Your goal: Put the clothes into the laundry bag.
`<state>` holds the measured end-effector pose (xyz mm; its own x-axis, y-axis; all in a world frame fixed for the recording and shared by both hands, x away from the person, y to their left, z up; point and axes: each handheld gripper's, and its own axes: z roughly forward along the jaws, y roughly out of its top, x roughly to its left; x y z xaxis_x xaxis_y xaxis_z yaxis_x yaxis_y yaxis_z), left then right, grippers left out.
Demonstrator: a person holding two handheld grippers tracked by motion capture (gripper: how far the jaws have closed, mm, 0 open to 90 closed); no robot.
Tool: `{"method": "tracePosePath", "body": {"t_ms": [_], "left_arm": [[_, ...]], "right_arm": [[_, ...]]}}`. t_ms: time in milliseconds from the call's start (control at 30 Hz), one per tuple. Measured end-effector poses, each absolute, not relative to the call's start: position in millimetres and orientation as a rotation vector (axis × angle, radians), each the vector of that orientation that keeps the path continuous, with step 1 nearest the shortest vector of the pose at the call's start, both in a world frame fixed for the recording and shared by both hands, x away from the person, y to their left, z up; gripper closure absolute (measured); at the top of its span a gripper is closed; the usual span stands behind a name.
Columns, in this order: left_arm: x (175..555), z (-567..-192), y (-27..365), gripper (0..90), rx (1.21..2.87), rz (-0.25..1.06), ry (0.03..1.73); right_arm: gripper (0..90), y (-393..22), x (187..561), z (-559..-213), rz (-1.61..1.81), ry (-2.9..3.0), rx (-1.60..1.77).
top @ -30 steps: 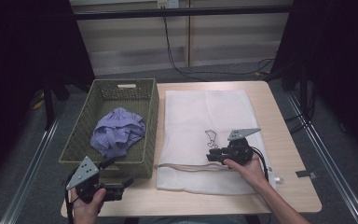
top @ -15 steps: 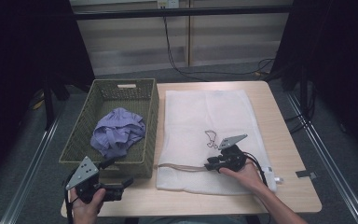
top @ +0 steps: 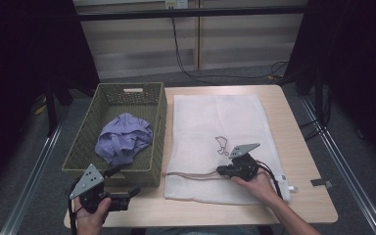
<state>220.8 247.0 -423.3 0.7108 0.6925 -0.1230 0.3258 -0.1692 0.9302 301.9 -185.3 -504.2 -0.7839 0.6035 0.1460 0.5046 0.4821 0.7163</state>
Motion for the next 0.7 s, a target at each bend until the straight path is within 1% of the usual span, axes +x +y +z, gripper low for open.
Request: {"method": "tracePosePath", "body": {"t_ms": [400,467,700], "left_arm": [[221.8,-423.1,247.7,4.1,1.763,0.384,0.821],[221.6,-423.4,247.8,4.1,1.745,0.365,0.827],[221.2,-422.8,248.6,4.1,1.746,0.382,0.825]], "right_arm": [[89.2,-194.9,304.6,-493.6,1.334,2.548,1.075],[89.2,-196.7,304.4,-491.1,1.359,2.531,1.083],[89.2,-200.8,303.7,-482.5,1.426,2.484,1.092]]}}
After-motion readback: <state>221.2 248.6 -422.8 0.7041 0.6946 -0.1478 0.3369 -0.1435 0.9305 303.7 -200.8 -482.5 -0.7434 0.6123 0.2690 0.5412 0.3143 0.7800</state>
